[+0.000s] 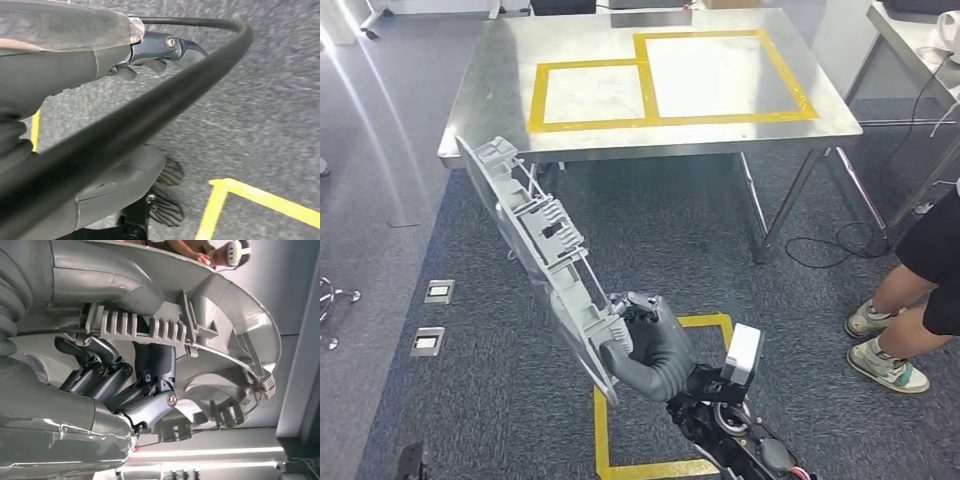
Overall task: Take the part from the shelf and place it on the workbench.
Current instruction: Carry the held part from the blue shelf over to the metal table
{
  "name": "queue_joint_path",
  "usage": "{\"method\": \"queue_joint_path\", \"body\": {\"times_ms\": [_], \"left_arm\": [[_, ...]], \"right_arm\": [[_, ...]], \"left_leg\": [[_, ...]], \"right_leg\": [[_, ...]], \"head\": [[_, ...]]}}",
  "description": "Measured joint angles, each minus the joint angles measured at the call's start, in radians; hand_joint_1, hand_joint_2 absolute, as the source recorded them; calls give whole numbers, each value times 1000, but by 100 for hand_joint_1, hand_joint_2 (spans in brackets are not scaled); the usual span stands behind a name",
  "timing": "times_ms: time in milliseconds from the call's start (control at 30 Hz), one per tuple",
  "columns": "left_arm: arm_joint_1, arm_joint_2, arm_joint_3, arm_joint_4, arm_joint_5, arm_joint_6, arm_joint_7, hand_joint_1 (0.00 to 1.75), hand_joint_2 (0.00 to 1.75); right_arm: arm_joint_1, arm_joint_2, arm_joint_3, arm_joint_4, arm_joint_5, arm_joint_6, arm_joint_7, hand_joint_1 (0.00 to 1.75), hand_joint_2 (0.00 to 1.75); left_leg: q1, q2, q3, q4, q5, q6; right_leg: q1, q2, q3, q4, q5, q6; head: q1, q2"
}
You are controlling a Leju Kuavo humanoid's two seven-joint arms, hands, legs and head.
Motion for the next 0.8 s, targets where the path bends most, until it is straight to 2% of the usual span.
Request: {"method": "queue_joint_path", "body": {"times_ms": [33, 100, 167, 200, 233, 300, 333, 367, 400, 467, 533, 567, 633, 700, 733, 800], "left_arm": [[-1, -1, 0, 0, 0, 0, 0, 0, 175], [-2, -1, 0, 0, 0, -1, -1, 0, 175], [-1, -2, 0, 0, 1, -1, -1, 0, 175], [-3, -3, -1, 0, 1, -1, -2, 0, 175], [-5, -3, -1, 0, 2, -2, -2, 0, 175], [-8, 0, -1, 0, 2, -2, -3, 0, 175], [-7, 1, -1, 0, 2, -2, -3, 0, 175], [-5, 2, -1, 0, 2, -2, -3, 0, 175], [-3, 2, -1, 0, 3, -2, -3, 0, 175], [-1, 4, -1, 0, 3, -2, -3, 0, 175], [-3, 5, -1, 0, 3, -2, -3, 0, 175], [-4, 5, -1, 0, 3, -2, -3, 0, 175], [-2, 4, -1, 0, 3, -2, -3, 0, 175], [1, 5, -1, 0, 3, -2, -3, 0, 175], [2, 5, -1, 0, 3, -2, -4, 0, 175], [1, 6, -1, 0, 2, -2, -5, 0, 175]], "right_arm": [[1, 0, -1, -1, 0, -1, -1, 175, 175], [1, -1, -4, -2, 1, -3, -2, 175, 175], [0, 0, -4, -5, 0, -4, -2, 175, 175], [-1, 0, -5, -6, 0, -4, -3, 175, 175], [-2, 0, -5, -7, -1, -3, -3, 175, 175], [-1, 0, -5, -7, -3, -1, -4, 175, 175], [0, 0, -5, -7, -4, 1, -5, 175, 175], [1, 0, -5, -7, -4, 1, -5, 175, 175], [1, 0, -5, -7, -4, 1, -5, 175, 175], [1, -1, -5, -7, -4, 1, -4, 175, 175], [-1, -1, -6, -6, -4, 1, -5, 175, 175], [-1, -1, -6, -7, -5, 0, -6, 175, 175], [0, -2, -8, -7, -10, -5, -10, 175, 175], [1, -2, -13, -7, -21, -17, -17, 175, 175], [1, -2, -18, -7, -26, -23, -21, 175, 175], [4, -2, -27, -6, -37, -35, -31, 175, 175]], "left_leg": [[2, -1, 7, -1, -5, -5], [5, -2, 21, -2, -5, -16], [7, -2, 26, 16, -5, -25], [8, -2, 13, 47, -13, -29], [9, -2, -18, 100, -32, -33], [10, -1, -111, 224, -81, -39], [10, -1, -151, 266, -95, -39], [10, -1, -176, 273, -86, -39], [9, -1, -185, 253, -58, -38], [9, 0, -159, 123, 52, -34], [5, 3, -135, 15, 114, -26], [3, 4, -133, -5, 121, -20], [4, 5, -126, -14, 114, -7], [9, 4, -109, -17, 108, 2], [11, 4, -101, -19, 103, 5], [11, 2, -88, -19, 91, 7]], "right_leg": [[6, 0, 8, -22, 16, -7], [10, 0, 28, -42, 11, -15], [5, -1, 64, -67, 12, -20], [2, -1, 85, -78, 10, -23], [0, -2, 96, -85, 7, -24], [0, 0, 107, -88, -4, -27], [0, 2, 112, -88, -11, -27], [1, 5, 120, -87, -19, -27], [1, 7, 129, -87, -26, -26], [1, 7, 151, -87, -47, -21], [2, 6, 163, -83, -66, -12], [4, 6, 163, -81, -73, -8], [7, 6, 167, -77, -84, 0], [6, 4, 159, -40, -103, 10], [4, 3, 136, 6, -119, 17], [-7, 2, 54, 151, -167, 30]], "head": [[-1, 0], [0, 0], [1, 0], [-1, 0], [-6, 0], [-18, 0], [-23, 0], [-28, 0], [-33, 0], [-43, 0], [-50, 0], [-51, 0], [-51, 0], [-46, 0], [-40, 0], [-30, 0]]}}
